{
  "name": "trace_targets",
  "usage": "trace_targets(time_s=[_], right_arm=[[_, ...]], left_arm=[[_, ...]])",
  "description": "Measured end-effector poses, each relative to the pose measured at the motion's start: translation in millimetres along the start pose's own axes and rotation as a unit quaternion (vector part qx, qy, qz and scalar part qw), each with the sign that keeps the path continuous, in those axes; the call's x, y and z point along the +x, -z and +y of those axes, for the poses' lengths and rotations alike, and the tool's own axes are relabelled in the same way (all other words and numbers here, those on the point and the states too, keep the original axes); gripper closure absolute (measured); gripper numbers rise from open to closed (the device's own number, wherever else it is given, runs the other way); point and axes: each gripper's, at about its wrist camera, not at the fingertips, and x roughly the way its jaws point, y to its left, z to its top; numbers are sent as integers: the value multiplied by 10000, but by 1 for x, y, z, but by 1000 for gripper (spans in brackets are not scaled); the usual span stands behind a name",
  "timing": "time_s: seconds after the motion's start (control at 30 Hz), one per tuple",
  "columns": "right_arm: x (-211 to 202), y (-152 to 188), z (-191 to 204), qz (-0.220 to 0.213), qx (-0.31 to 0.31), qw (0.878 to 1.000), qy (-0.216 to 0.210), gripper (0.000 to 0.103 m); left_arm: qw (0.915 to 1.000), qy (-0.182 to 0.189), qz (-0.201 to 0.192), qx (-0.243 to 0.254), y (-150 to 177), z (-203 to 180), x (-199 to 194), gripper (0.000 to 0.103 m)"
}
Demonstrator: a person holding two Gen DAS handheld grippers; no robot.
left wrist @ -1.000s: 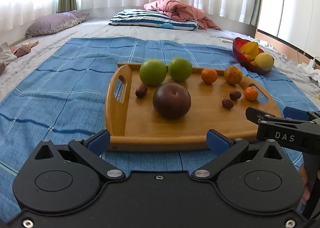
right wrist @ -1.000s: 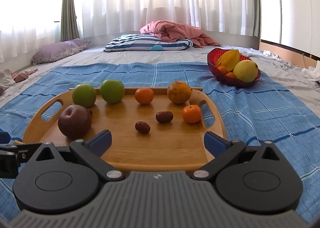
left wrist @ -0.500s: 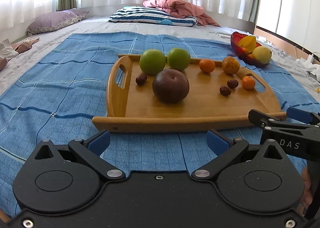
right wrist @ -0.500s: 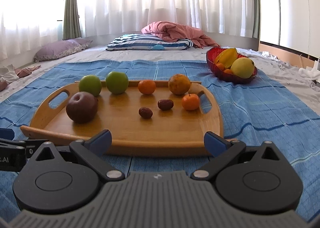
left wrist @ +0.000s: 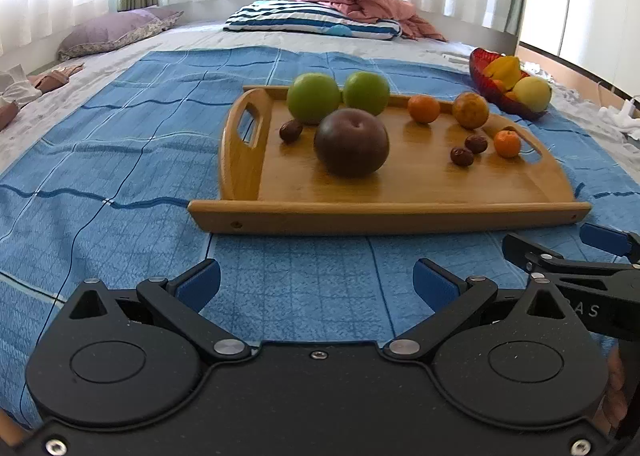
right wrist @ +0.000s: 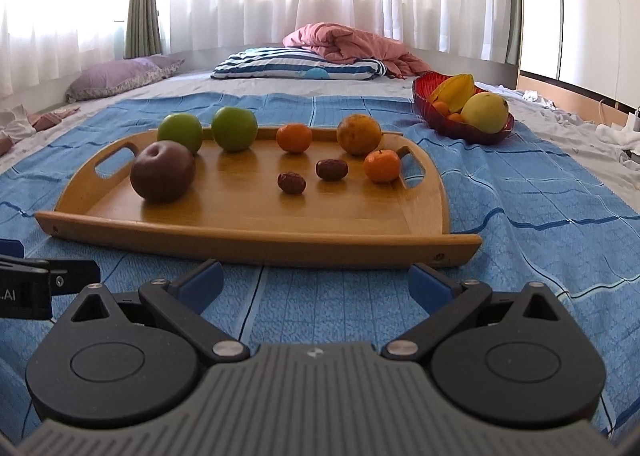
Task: Organize fruits
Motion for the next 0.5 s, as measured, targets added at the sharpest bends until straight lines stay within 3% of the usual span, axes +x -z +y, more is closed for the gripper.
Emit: trace_targets(time_s=[0.5], right_arm=[[11,9,4,179,-119,9998,13,0]], left_arm=[[9997,-186,78,100,8,3,18,0]])
